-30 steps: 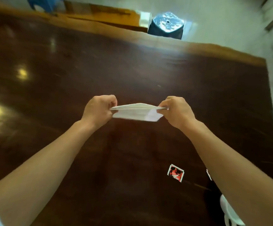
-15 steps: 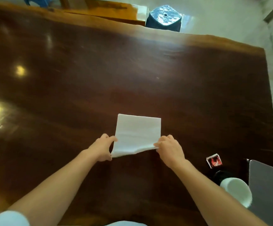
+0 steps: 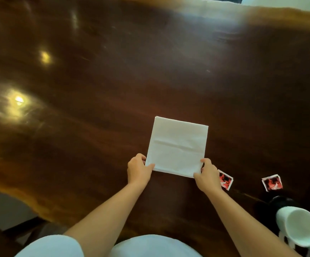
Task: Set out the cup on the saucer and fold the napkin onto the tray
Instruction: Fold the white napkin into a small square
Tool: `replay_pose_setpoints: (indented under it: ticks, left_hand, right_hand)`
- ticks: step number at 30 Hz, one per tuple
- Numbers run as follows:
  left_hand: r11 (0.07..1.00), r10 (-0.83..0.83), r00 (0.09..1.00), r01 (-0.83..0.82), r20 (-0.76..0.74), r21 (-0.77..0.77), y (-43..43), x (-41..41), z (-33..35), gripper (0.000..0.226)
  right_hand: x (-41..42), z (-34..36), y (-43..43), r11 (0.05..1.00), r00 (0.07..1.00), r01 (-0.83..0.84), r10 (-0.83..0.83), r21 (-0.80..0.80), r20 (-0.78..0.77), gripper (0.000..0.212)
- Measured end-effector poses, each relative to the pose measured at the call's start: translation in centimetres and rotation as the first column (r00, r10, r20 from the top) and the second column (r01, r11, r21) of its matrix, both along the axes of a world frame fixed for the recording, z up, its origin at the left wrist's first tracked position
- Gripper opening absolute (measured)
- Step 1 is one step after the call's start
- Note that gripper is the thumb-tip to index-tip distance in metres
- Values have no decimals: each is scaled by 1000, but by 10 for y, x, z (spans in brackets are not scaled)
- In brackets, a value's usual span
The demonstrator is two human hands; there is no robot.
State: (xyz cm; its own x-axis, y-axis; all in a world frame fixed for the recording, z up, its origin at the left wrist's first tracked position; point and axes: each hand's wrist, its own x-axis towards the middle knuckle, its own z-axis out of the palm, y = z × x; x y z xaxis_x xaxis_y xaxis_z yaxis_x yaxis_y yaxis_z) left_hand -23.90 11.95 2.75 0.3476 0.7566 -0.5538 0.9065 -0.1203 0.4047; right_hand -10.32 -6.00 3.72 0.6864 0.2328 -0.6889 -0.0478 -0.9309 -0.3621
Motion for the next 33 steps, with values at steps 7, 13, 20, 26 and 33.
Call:
replay_pose_setpoints:
  ticks: [7, 13, 20, 26, 33]
  left_hand:
    - [996, -73, 995, 77, -73, 53, -12, 2, -4, 28]
    - [991, 127, 992, -127, -10, -36, -7, 1, -3, 15]
    - [972, 226, 974, -225, 2, -68, -7, -9, -1, 15]
    - [965, 241, 969, -246, -59, -92, -8, -18, -6, 18]
    - [824, 474, 880, -449, -13, -346, -17, -8, 1, 22]
  right_hand:
    - [-10, -6, 4, 989, 990, 143, -142, 28, -17, 31]
    - [-4, -10, -3, 958, 936, 288, -277, 20, -218, 12]
    - [-8, -6, -24, 916, 863, 402, -378, 2, -334, 13]
    - [-18, -5, -30, 890, 817, 456, -414, 11, -403, 13]
    - [-19, 3, -32, 879, 747, 476, -398, 10, -532, 21]
